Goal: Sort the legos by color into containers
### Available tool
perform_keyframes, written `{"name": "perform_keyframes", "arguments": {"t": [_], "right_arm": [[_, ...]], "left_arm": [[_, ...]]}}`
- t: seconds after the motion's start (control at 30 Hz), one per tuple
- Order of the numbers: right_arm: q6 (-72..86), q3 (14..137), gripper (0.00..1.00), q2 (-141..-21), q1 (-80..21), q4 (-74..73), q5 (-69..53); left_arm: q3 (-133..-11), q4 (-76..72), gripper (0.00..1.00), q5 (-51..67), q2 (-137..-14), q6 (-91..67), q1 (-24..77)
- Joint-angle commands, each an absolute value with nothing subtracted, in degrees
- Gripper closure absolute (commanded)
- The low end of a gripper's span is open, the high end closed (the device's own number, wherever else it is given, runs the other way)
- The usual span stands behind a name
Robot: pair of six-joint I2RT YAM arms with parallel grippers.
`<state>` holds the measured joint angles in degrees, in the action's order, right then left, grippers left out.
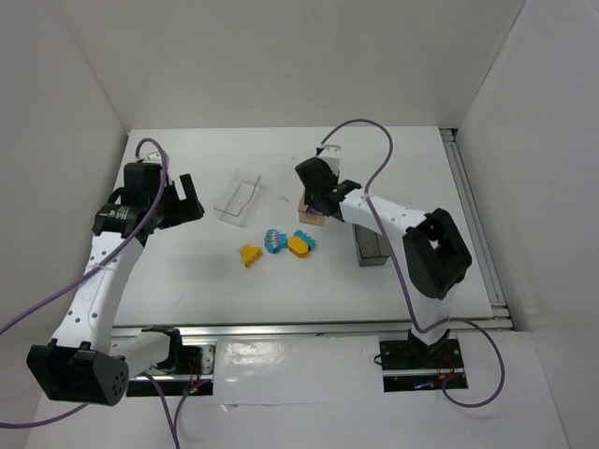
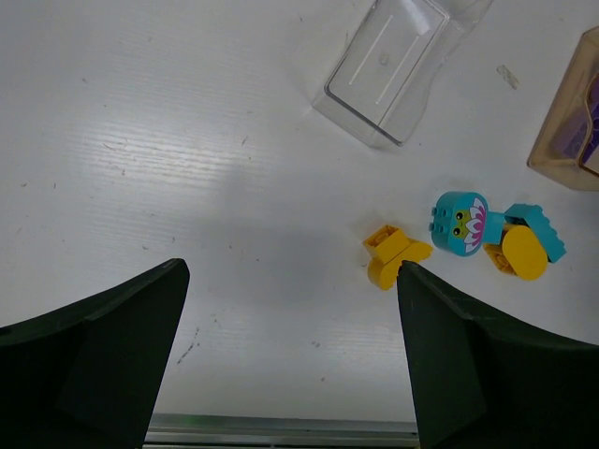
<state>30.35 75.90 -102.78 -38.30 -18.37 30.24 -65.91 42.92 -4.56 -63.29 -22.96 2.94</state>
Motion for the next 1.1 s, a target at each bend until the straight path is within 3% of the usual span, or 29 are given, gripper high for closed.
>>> {"name": "perform_keyframes", "arguments": {"t": [0.0, 0.03, 0.07, 0.17, 0.4, 0.53, 0.7, 1.07], "right_arm": [[27.07, 82.78, 0.66, -107.04, -35.87, -14.59, 28.57], [26.46, 84.53, 0.59, -108.36, -35.34, -14.59, 28.04], [26.46, 85.25, 0.33, -108.37, -34.72, -14.59, 28.04], [25.84, 85.78, 0.21, -107.41, -36.02, -15.82, 28.04], [25.66, 74.54, 0.26, -99.41, -46.38, -15.82, 30.94], [24.35, 72.50, 0.27, -99.57, -51.41, -14.05, 23.57], [21.36, 81.19, 0.05, -108.43, -53.53, -20.29, 22.05], [19.60, 89.03, 0.03, -117.15, -52.29, -25.75, 18.37]], "left_arm": [[-66.45, 42.37, 0.00, -3.25, -62.50, -24.43, 2.99], [-66.45, 42.36, 0.00, -3.25, -61.79, -24.43, 2.99], [-66.45, 42.36, 0.00, -3.25, -61.79, -24.43, 2.99], [-66.45, 42.36, 0.00, -3.25, -61.26, -24.43, 2.99], [-64.69, 41.31, 0.05, -1.49, -62.93, -24.43, 2.99], [-63.28, 41.31, 0.07, -0.89, -62.93, -25.05, 2.99], [-62.75, 41.31, 0.07, -0.88, -62.40, -25.05, 2.99], [-62.75, 40.78, 0.07, 0.26, -62.93, -25.05, 2.99]]}}
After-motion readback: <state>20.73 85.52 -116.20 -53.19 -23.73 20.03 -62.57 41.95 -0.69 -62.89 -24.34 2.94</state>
